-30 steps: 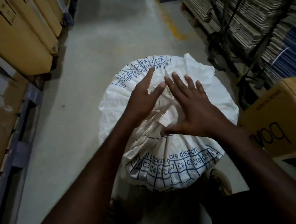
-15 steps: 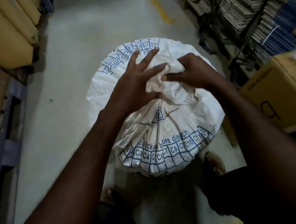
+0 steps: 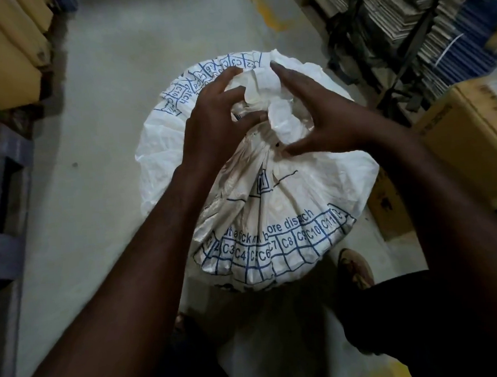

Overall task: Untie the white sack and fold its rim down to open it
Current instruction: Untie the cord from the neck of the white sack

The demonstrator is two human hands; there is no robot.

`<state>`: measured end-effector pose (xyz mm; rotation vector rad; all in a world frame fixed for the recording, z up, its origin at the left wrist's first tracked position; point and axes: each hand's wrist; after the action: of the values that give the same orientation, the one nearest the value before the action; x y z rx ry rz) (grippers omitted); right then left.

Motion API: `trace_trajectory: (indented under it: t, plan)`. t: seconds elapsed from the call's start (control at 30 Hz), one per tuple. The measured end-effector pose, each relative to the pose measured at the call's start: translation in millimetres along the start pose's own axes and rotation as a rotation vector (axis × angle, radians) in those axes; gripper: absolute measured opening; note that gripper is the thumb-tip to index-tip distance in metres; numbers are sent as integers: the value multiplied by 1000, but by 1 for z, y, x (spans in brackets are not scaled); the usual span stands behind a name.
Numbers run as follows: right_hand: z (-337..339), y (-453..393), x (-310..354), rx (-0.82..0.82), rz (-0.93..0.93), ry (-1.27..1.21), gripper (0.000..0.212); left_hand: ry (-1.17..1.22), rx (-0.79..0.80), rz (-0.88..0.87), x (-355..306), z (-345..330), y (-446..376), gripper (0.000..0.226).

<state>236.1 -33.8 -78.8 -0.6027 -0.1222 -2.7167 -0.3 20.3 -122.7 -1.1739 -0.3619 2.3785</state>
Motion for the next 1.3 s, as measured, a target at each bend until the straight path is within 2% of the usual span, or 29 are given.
trace_trajectory:
  t: [0.17, 0.27, 0.37, 0.47, 0.57, 0.7, 0.8, 0.87, 1.0, 1.07, 1.17, 1.3]
  plan:
    - [-5, -3, -2, -128, -11, 71, 103, 13, -20, 4, -4, 5, 4, 46]
    - [-8, -10, -1, -229, -8, 112, 78, 13, -68, 11, -10, 16, 4, 72]
    - [-9, -17, 0, -312, 11, 107, 63, -244, -63, -85, -26, 30, 3, 87]
    - [-13, -23, 4, -352, 28, 48, 55, -345, -22, -259, -35, 28, 4, 63]
    - [-17, -26, 10, -437, -34, -37, 57, -263, 38, -320, -25, 15, 8, 44]
    - [-15, -23, 11, -555, -150, -210, 70, -279, -5, -98, -11, 14, 12, 37]
    - [-10, -17, 13, -622, -80, -73, 69, -219, -46, 28, 3, 16, 11, 35]
    - [-8, -11, 20, -659, -21, 42, 56, -173, -95, 92, 8, 16, 10, 36]
    - [-15, 6, 36, -740, 3, 179, 11, -122, -178, 239, 12, 14, 6, 40]
    - [-24, 11, 41, -749, -30, 218, 10, -132, -184, 274, 15, 12, 3, 42]
    - [-37, 11, 39, -715, -156, 215, 7, -159, -190, 307, 18, 10, 1, 46]
    - [-59, 3, 21, -492, -418, -20, 13, -187, -181, 340, 20, 11, 3, 50]
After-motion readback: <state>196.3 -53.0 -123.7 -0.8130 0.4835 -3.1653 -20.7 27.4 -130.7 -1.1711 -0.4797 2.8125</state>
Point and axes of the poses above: each hand's wrist, its own y-axis away from the middle knuckle, its own z-axis out of the back of the hand, x = y × z, and after that the axes turned 9 degrees about y, right-handed
